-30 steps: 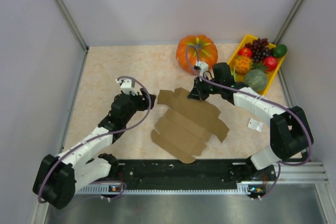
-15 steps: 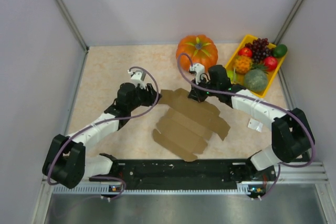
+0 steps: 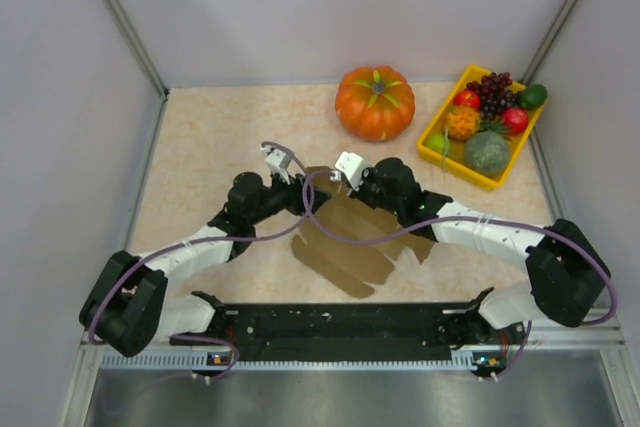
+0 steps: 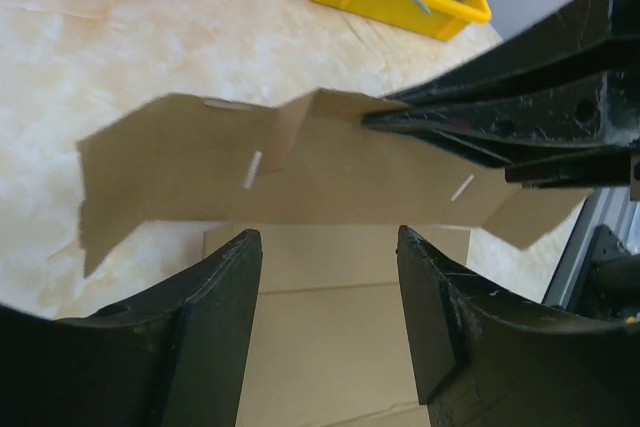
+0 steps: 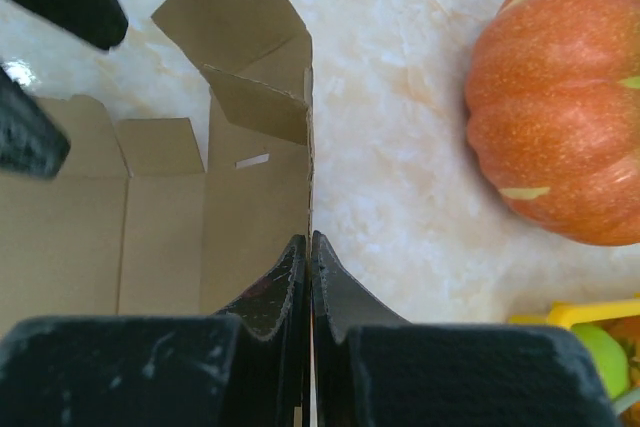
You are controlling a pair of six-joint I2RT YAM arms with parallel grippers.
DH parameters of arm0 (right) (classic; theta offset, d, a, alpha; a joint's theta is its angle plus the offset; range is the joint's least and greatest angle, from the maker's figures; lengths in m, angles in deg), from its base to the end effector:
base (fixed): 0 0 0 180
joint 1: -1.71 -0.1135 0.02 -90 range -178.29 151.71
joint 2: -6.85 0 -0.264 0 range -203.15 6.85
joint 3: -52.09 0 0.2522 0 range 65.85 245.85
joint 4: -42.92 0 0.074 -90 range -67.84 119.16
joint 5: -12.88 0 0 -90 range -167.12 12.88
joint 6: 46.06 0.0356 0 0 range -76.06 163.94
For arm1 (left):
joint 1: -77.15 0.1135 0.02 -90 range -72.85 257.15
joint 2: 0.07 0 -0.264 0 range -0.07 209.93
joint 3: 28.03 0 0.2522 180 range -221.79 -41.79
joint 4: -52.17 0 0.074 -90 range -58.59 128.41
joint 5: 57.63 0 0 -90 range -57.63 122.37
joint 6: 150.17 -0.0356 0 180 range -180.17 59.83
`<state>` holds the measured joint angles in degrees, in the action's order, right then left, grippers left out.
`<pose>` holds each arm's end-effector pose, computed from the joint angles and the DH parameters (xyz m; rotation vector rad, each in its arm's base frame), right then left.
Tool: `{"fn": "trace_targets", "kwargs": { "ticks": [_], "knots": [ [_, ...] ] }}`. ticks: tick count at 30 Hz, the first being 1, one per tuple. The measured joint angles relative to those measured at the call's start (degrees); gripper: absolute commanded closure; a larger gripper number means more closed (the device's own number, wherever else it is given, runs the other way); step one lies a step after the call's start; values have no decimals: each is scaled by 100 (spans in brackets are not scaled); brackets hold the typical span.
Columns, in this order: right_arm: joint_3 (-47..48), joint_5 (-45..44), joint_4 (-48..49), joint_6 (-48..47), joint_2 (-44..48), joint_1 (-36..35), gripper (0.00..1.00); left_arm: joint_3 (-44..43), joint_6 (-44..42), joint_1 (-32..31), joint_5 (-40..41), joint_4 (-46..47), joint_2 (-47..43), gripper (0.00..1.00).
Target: Fold the paper box
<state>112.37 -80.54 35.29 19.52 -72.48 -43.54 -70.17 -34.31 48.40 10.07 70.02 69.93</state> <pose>0.2179 0.2168 0.2414 -1.1341 1.6953 0.1675 0.2197 -0.1359 0.2251 0.3475 1.8157 -1.0213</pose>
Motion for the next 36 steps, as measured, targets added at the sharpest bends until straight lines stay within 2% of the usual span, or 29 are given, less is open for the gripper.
{"fn": "trace_targets", "kwargs": {
  "ticks": [4,9,11,16,19,21,23,26,30,36],
  "knots": [
    [-4,-181,114,-315,-24,-57,100,-26,-310,-380,129,87,330,43],
    [-7,-254,192,-586,-26,-140,100,-275,-658,-710,693,26,649,54],
    [-7,-251,197,-656,-26,-140,100,-313,-761,-717,931,24,656,53],
    [2,-223,162,-811,-52,-140,100,-369,-957,-710,1504,-140,579,36],
    [9,-120,103,-887,-138,-142,100,-372,-1008,-629,1604,-210,470,36],
    [11,-57,68,-909,-188,-142,100,-396,-1062,-590,1572,-234,466,38],
    [15,15,24,-914,-223,-144,100,-501,-1117,-553,1523,-308,529,48],
    [35,61,-26,-909,-260,-144,100,-761,-1235,-546,1377,-334,754,54],
    [48,70,-35,-911,-262,-144,100,-994,-1349,-546,1193,-332,1056,60],
    [52,72,-44,-955,-262,-142,100,-999,-1397,-540,1008,-334,1139,64]
  ]
}}
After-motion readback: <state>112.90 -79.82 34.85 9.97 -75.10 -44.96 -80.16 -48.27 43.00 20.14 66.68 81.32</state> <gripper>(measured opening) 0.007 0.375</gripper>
